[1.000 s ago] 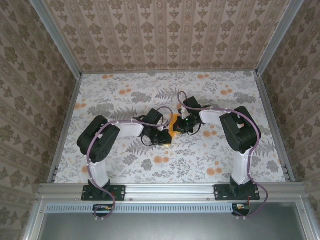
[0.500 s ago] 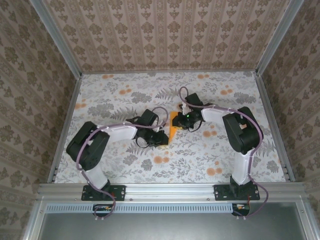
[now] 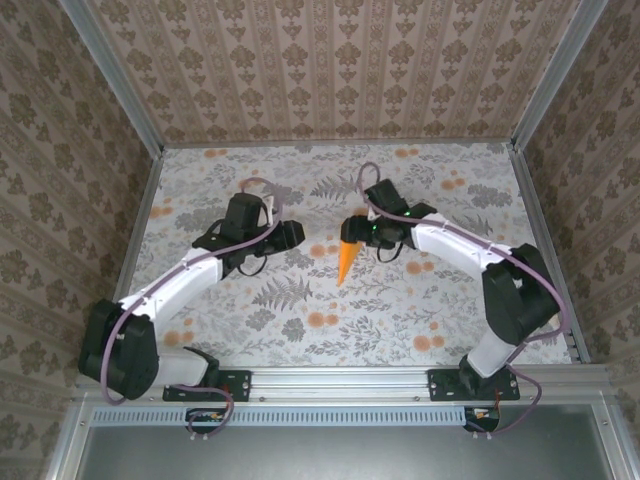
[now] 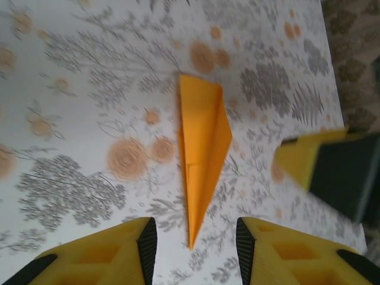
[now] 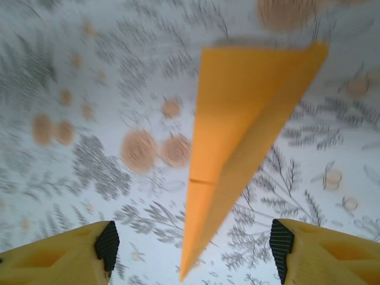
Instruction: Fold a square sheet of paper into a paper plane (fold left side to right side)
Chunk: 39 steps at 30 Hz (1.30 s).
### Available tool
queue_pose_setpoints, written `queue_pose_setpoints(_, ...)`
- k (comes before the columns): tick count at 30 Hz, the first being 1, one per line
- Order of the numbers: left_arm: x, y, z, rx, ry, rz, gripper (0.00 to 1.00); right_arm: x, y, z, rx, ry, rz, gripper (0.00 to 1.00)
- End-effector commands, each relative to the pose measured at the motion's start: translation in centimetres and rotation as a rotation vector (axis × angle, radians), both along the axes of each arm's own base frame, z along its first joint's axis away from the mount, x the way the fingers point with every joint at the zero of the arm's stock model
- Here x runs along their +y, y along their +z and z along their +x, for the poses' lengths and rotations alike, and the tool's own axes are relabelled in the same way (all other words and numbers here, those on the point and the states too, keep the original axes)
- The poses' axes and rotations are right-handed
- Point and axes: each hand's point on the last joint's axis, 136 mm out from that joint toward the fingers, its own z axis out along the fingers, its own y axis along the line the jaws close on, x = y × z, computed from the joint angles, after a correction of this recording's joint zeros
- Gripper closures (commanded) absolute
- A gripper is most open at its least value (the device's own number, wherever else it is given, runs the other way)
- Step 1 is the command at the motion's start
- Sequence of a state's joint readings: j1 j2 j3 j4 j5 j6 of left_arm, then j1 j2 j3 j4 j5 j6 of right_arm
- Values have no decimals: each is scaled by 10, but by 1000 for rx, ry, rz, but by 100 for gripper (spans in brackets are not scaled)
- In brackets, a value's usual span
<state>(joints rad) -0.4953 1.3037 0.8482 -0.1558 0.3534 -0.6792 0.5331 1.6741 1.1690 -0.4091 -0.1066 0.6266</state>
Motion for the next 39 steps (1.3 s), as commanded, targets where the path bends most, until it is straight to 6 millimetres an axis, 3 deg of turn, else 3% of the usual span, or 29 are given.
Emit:
queue_pose_setpoints(1, 15, -2, 6, -28, 62, 40, 57, -6, -33, -8, 58, -79, -125, 27)
queue_pose_setpoints(4, 18, -5, 2, -19, 63, 40, 57, -4, -49, -7, 82, -101, -182, 31)
queue_pose_setpoints(8, 20, -5, -3, -22, 60, 34, 57, -4, -65, -10, 108, -109, -212, 47)
queue_pose_setpoints(11, 23, -3, -5, -30, 59, 45, 57, 1, -60, -7, 83, -84, -193, 72)
queue_pose_setpoints(14, 28, 0, -6, -42, 65, 62, 57, 19, -34, -5, 27, -25, -105, 100)
queue_pose_setpoints(18, 33, 6, -7, -55, 71, 72, 57, 39, 7, -11, -42, 63, 60, 100)
queue_pose_setpoints(20, 35, 9, -9, -61, 73, 75, 57, 42, 15, -18, -43, 81, 135, 100)
queue_pose_setpoints(22, 36, 10, -10, -65, 76, 77, 57, 39, 6, -26, -7, 75, 182, 100)
queue_pose_setpoints(28, 39, 12, -12, -62, 84, 84, 57, 7, -61, -39, 119, -5, 151, 100)
queue_pose_setpoints(32, 38, 15, -12, -58, 84, 80, 55, -22, -78, -43, 138, -49, 52, 79)
queue_pose_setpoints(35, 37, 21, -10, -70, 80, 81, 51, -33, -61, -44, 111, -36, -9, 67)
queue_pose_setpoints(39, 43, 32, -2, -98, 97, 79, 41, -51, -25, -56, 57, 9, -142, 52)
